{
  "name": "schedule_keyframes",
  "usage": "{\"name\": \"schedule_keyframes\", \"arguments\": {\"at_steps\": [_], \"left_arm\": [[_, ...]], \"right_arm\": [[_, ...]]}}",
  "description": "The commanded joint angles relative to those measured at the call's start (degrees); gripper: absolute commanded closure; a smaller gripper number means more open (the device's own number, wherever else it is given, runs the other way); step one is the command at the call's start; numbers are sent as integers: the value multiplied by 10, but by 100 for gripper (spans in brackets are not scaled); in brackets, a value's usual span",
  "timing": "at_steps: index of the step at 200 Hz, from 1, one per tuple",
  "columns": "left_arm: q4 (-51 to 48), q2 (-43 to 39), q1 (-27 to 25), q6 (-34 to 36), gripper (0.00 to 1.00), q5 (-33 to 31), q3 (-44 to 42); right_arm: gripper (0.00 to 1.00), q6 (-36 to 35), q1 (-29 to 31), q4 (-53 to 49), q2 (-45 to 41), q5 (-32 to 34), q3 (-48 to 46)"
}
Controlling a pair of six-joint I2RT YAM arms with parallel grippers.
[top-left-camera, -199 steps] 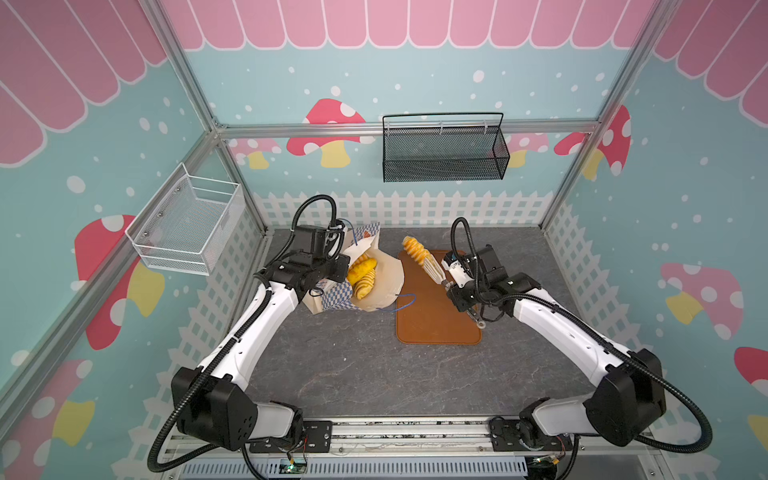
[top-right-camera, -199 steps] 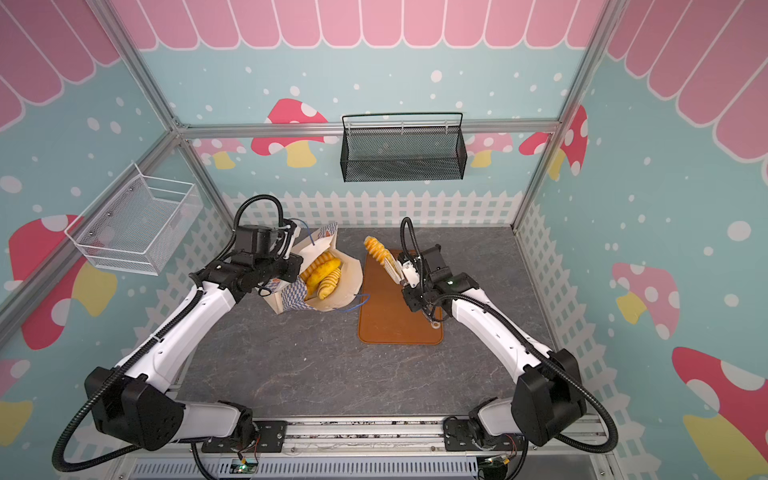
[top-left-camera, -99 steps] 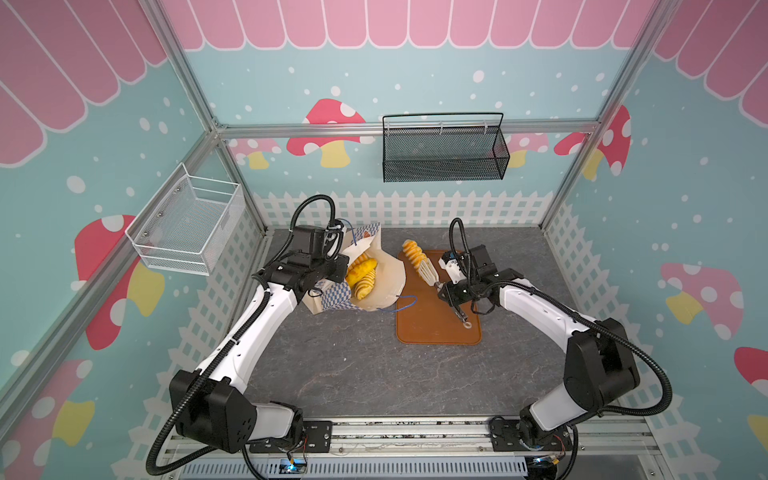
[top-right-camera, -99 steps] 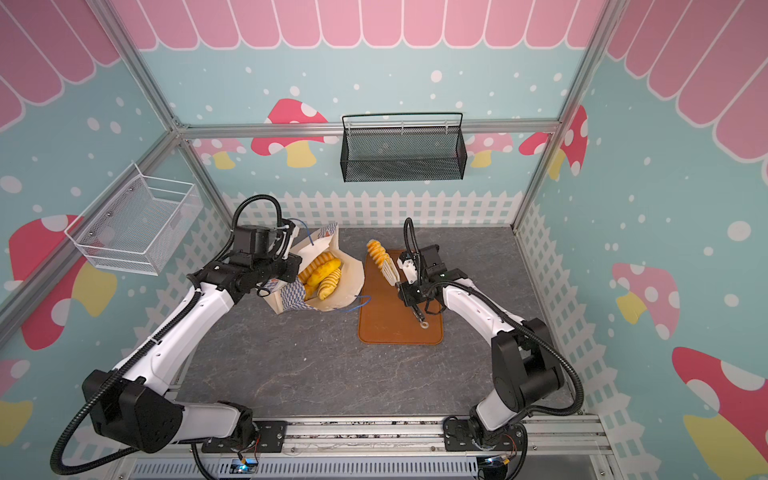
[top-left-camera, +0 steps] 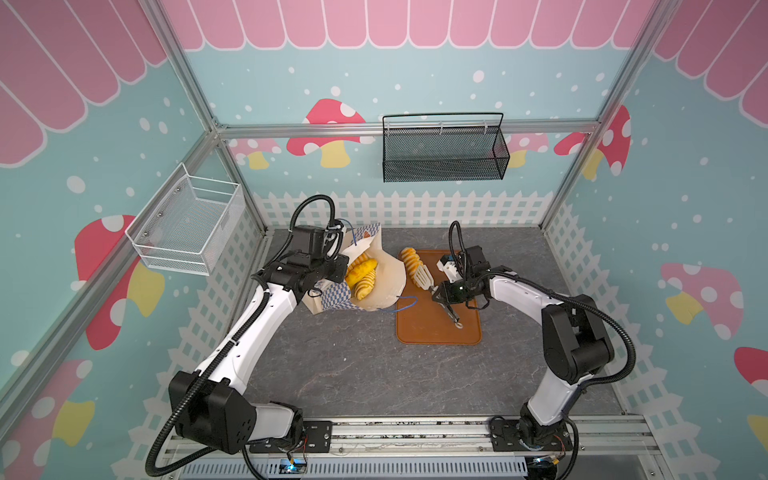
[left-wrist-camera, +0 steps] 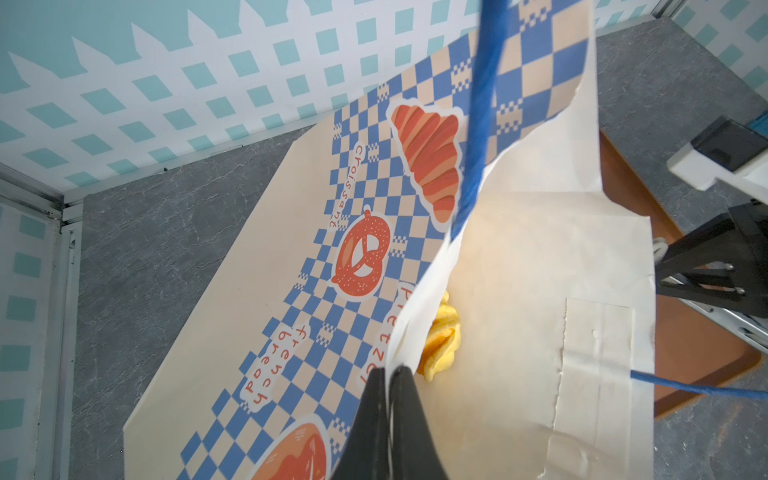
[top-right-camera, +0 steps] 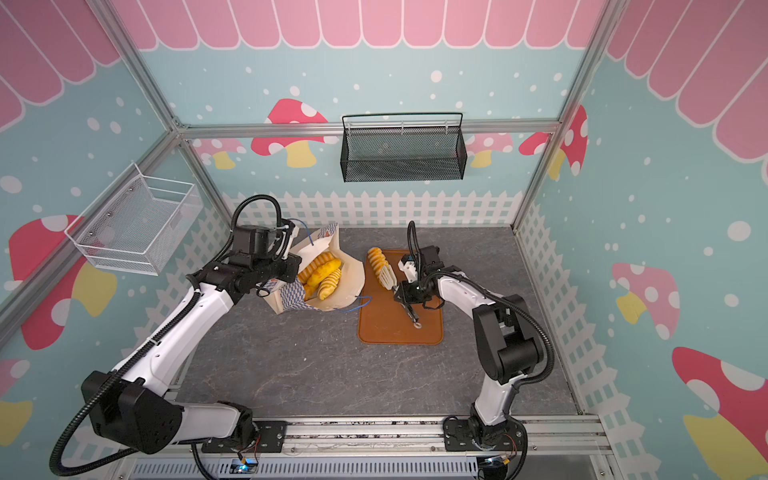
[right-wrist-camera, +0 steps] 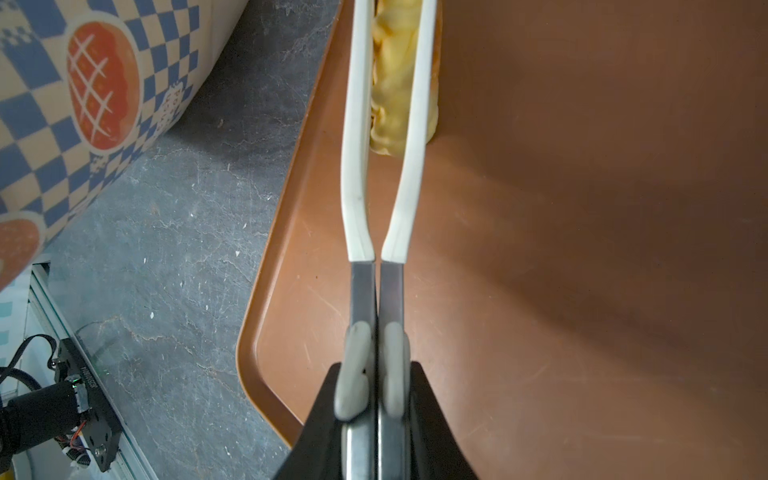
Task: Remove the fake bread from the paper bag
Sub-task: 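Carry the bread in the tongs over the brown tray with the right gripper, then lower the bread onto the tray and open the tongs to release it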
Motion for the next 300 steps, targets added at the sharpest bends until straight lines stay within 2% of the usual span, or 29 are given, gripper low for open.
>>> {"name": "schedule_keyframes", "arguments": {"at_steps": [1,101,139,170,203,238,300], "left_arm": [[-28,-3,6,5,100,-12,-1],[-29,1,6,7,100,-11,-1],[-29,3,6,9,100,-15,-1],[-30,3,6,9,100,-15,-1],[-31,0,6,9,100,-18,-1],[-30,-4,6,7,100,-14,-1],[-30,-8,6,7,100,-12,-1]], "right_arm": [[96,8,-5,24,16,-41,35],[96,50,-18,48,66,-116,69],[94,55,-20,47,98,-106,70],[87,49,-22,37,104,-92,85],[76,39,-23,16,113,-73,107],[72,39,-23,11,114,-68,111],[58,37,-24,3,106,-53,114]]}}
